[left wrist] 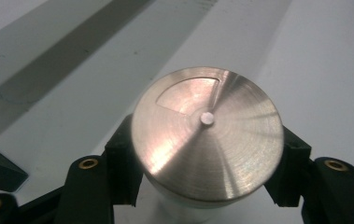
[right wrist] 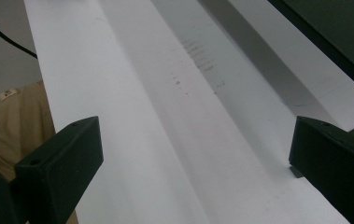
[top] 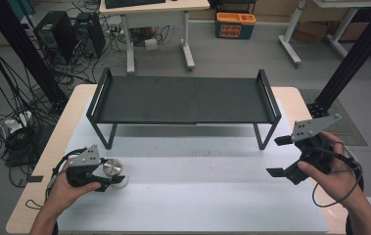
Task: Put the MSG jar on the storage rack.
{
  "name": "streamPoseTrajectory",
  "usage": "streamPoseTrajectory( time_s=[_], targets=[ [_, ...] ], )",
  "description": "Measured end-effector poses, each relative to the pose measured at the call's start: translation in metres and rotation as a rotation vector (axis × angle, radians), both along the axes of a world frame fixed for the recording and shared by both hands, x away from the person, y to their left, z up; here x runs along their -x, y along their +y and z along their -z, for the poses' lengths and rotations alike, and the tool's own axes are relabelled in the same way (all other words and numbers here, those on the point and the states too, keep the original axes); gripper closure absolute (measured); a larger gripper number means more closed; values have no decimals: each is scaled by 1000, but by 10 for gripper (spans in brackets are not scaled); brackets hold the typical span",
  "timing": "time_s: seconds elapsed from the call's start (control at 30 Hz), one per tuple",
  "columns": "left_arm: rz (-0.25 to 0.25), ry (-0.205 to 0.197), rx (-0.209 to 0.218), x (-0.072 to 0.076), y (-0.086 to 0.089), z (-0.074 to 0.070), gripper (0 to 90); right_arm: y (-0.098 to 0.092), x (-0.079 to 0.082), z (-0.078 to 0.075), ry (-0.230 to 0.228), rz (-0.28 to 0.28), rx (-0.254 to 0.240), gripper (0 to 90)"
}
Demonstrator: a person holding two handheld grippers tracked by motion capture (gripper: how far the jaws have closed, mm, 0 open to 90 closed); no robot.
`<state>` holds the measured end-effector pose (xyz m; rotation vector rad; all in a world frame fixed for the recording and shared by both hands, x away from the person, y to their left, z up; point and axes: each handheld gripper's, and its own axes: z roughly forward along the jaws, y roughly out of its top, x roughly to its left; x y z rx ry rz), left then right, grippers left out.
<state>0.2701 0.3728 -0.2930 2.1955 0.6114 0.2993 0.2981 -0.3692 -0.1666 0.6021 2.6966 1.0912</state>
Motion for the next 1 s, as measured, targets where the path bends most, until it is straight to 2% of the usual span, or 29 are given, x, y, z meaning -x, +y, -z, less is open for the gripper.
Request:
streamPoseTrajectory(
  time_s=[0.23,0.3,0.43,0.47,0.57,0.6,0.63,0.67,0.7,0.73,0.77,0.8,0.83,0.9,0.93,0.97,1.0],
  targets=[
    [-3,4,-7,0,-1,-2,421,0,0,0,1,-6,4,26],
    [0,15,3,-1,-2,-4,422,0,2,1,0,-9,3,26],
    [11,-4,20,2,-4,-20,422,-3,4,3,0,-8,-6,26],
    [11,-4,20,2,-4,-20,422,-4,5,4,1,-9,-7,26],
    [25,-36,23,4,-9,-42,422,-6,6,7,4,-16,-9,26],
    [39,-58,29,3,-13,-61,422,-7,6,8,6,-16,-9,26],
    [47,-68,32,2,-15,-72,422,-8,6,10,8,-16,-11,26],
    [47,-68,32,2,-15,-72,422,-8,6,10,8,-16,-11,26],
    [70,-84,35,-2,-22,-94,422,-10,7,12,9,-22,-13,26],
    [70,-84,35,-2,-22,-94,422,-10,7,13,10,-22,-12,26],
    [82,-103,41,-7,-30,-118,422,-11,7,14,11,-24,-13,26],
    [89,-120,38,-9,-35,-130,422,-11,8,14,11,-28,-12,26],
    [89,-120,38,-9,-35,-130,422,-11,8,14,11,-28,-12,26],
    [94,-149,47,-14,-45,-153,422,-13,8,15,9,-33,-12,26],
    [93,-172,69,-21,-55,-174,421,-14,9,16,9,-41,-10,26],
    [93,-172,69,-21,-55,-174,421,-14,9,16,9,-41,-10,26],
    [99,-189,77,-25,-60,-184,421,-15,9,16,8,-44,-11,26]
  ],
)
